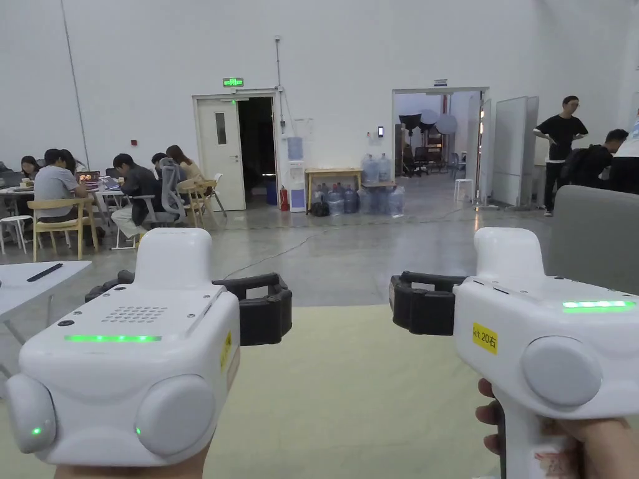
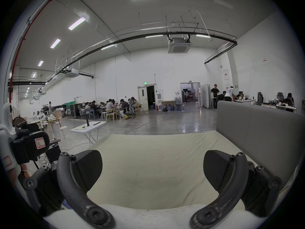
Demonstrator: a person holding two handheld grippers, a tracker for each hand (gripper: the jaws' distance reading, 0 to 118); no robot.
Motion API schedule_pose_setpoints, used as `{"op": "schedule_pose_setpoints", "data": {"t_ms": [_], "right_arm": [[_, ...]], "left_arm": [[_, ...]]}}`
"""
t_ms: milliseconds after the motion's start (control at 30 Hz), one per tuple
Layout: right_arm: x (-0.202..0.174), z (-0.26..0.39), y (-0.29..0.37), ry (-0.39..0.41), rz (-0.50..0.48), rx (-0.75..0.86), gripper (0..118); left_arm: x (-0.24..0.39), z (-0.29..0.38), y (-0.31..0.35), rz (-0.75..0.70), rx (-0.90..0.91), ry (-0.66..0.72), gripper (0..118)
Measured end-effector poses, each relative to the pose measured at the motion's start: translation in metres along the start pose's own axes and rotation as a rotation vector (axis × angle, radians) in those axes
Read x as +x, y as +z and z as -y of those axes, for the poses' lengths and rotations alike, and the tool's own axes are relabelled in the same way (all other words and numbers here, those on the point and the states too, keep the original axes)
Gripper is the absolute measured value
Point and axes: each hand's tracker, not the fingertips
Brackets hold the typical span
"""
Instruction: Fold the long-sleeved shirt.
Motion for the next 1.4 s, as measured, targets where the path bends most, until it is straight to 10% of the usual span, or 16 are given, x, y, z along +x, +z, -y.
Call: {"op": "schedule_pose_setpoints", "data": {"t_ms": [1400], "right_arm": [[0.001,0.005,-0.007,-0.023,0.0,-0.069,118]], "left_arm": [[0.006,-0.002,0.014,0.019,-0.01,-0.006,118]]}}
